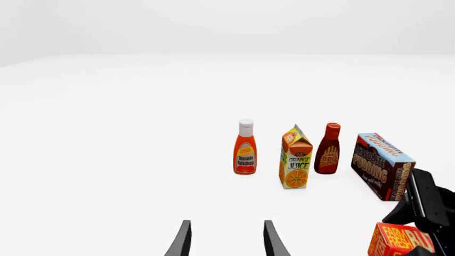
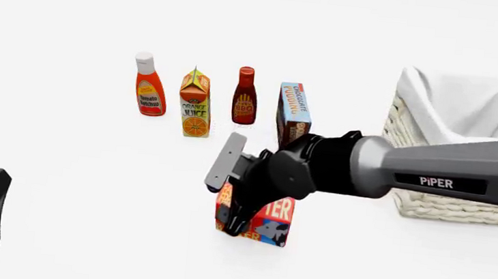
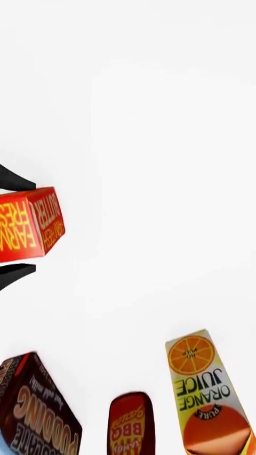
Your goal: Pick the butter and place it in the basket.
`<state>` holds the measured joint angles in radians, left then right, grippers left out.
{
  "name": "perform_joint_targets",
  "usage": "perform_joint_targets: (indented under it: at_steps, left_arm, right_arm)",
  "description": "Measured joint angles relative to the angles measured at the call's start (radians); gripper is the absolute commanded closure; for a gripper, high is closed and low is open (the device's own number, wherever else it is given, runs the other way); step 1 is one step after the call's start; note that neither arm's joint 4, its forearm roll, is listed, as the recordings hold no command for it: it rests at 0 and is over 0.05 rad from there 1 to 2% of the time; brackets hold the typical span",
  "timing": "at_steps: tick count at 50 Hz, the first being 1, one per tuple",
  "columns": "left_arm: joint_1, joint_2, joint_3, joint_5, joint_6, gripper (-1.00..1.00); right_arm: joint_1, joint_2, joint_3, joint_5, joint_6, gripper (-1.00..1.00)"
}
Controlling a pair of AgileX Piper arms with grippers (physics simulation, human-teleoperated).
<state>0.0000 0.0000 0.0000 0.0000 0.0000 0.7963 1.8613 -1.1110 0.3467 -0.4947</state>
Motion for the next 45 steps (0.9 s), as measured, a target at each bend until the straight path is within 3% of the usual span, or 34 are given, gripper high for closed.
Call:
perform_joint_targets:
  at_steps: [10,11,28,45]
  left_arm:
    - [0.000,0.000,0.000,0.000,0.000,-1.00]
    - [0.000,0.000,0.000,0.000,0.000,-1.00]
    - [0.000,0.000,0.000,0.000,0.000,-1.00]
    - [0.000,0.000,0.000,0.000,0.000,-1.00]
  right_arm:
    - [0.010,-0.006,0.022,-0.038,0.033,-1.00]
    - [0.012,-0.010,0.027,-0.045,0.036,1.00]
    - [0.049,-0.092,0.132,-0.141,0.018,1.00]
    - [0.081,-0.201,0.171,-0.133,0.002,1.00]
